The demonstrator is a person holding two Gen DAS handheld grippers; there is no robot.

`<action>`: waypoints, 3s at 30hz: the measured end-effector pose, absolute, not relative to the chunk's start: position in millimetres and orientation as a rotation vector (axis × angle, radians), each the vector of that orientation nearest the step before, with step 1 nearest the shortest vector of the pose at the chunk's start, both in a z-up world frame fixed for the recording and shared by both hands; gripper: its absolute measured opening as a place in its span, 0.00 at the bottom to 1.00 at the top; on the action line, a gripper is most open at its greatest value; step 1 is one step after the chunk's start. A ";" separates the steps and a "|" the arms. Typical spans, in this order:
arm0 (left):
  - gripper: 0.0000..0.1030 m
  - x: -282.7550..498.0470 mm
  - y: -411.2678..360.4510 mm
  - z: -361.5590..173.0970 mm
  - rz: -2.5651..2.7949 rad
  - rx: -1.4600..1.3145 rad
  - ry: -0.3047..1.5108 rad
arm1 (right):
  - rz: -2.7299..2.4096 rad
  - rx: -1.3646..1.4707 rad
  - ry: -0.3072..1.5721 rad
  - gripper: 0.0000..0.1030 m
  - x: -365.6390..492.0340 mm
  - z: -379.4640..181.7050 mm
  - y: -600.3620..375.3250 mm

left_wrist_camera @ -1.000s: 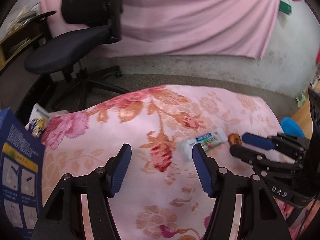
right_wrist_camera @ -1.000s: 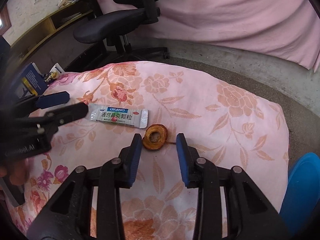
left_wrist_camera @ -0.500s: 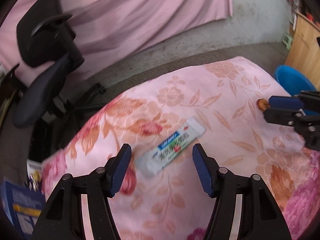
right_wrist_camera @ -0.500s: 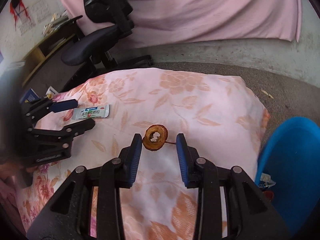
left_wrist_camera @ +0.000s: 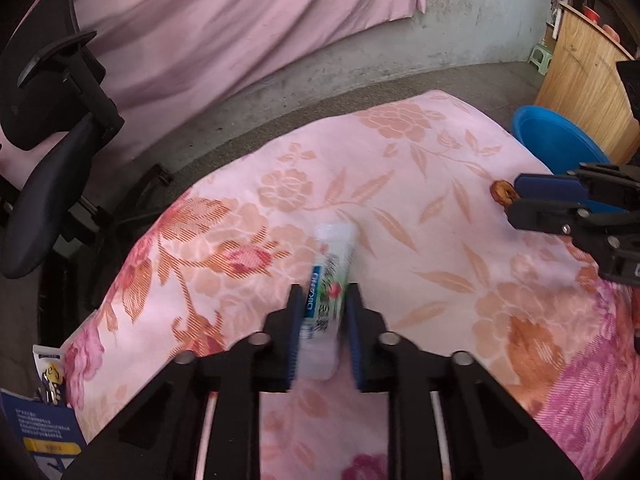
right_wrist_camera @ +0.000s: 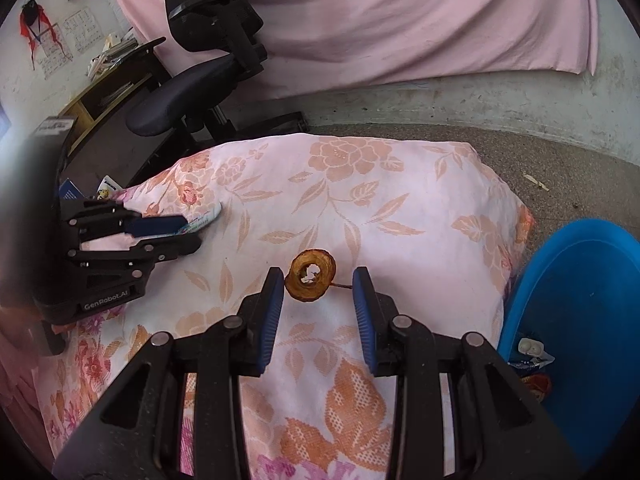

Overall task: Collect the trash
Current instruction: 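Grasp the brown ring with the right tool while the left tool grasps the white tube, then lift the brown ring and white tube up and carry them toward the blue basin, then open both tools over the blue basin to drop the ring and tube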

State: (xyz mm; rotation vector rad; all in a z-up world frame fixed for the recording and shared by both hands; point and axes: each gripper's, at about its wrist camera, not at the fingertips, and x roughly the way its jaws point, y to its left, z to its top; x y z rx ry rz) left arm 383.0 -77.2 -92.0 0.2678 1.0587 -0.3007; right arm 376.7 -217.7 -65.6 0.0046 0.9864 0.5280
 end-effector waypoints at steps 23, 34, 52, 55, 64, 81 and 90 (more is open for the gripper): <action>0.02 278.2 -137.1 27.4 -0.315 -0.020 0.532 | 0.463 0.023 0.425 0.56 273.0 22.2 -290.9; 0.02 262.2 -209.3 90.6 -0.399 0.107 0.267 | 0.268 0.080 0.092 0.56 226.1 68.1 -356.5; 0.02 261.6 -312.2 73.8 -0.576 0.222 0.171 | 0.099 0.130 0.078 0.56 201.6 61.7 -434.0; 0.02 265.6 -318.7 66.1 -0.584 0.224 0.202 | 0.088 0.146 0.097 0.56 204.9 58.7 -440.4; 0.02 283.4 -327.7 41.9 -0.578 0.221 0.335 | 0.083 0.163 0.159 0.56 214.8 51.0 -444.0; 0.03 312.2 -337.5 23.0 -0.572 0.199 0.506 | 0.085 0.225 0.347 0.57 248.8 21.4 -456.2; 0.28 314.3 -336.0 18.5 -0.569 0.179 0.532 | 0.083 0.233 0.376 0.58 253.7 18.0 -459.4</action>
